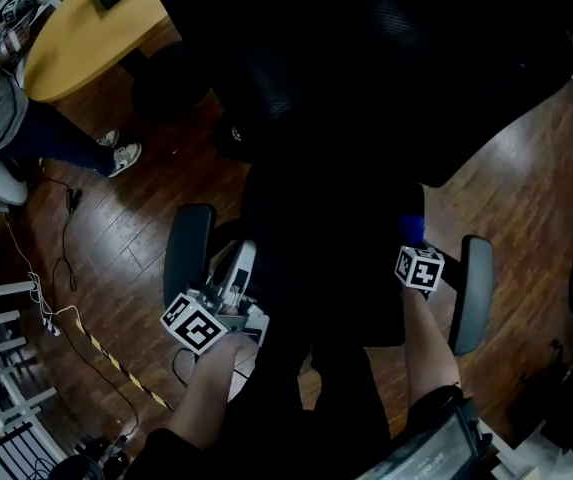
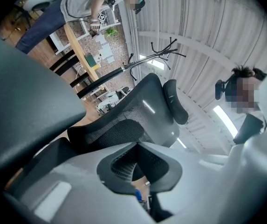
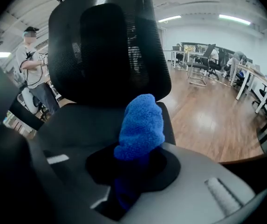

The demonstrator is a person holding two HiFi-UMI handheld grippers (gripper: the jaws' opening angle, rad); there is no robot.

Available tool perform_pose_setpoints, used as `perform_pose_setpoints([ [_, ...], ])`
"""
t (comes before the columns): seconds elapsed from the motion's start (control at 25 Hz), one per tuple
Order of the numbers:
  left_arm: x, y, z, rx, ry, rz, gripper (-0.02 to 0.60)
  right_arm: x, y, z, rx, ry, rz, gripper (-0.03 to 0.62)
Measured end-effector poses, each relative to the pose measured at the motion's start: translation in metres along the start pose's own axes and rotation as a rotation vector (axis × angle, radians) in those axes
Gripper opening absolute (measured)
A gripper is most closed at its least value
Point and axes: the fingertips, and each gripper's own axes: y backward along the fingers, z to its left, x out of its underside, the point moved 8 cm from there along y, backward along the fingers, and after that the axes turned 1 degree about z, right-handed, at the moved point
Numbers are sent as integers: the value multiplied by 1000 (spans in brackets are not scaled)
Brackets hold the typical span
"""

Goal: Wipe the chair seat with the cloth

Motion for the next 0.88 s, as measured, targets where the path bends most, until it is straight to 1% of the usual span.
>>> perform_pose_setpoints([
  [0.08, 0, 2, -4, 7, 2, -4, -6, -1, 1, 9, 14, 17, -18, 74],
  [0.12, -1, 3, -5, 11, 7, -7, -6, -4, 0, 20, 9, 36, -30, 74],
  [0.2, -4, 4, -5, 19, 21, -17, -6, -14, -10, 58, -39, 83, -56, 74],
  [0.28, -6, 3, -7, 27, 21, -20, -6, -27, -23, 111, -138, 106, -83, 74],
  [0.4, -10, 3, -12, 33, -2, -11, -6, -37, -34, 203, -322, 109, -98, 74],
  [0.48, -12, 4, -14, 35, -4, -17, -6, -32, -39, 257, -428, 104, -78, 74],
  [0.6, -14, 8, -16, 33, -9, -28, -6, -11, -41, 317, -535, 139, -26, 74],
  [0.68, -16, 10, -14, 30, -9, -33, -6, 5, -47, 344, -586, 168, 19, 74],
  [0.76, -17, 11, -13, 30, -3, -35, -6, 19, -53, 357, -617, 201, 47, 75],
  [0.88, -17, 14, -16, 32, -8, -29, -6, 21, -52, 354, -632, 230, 13, 74],
])
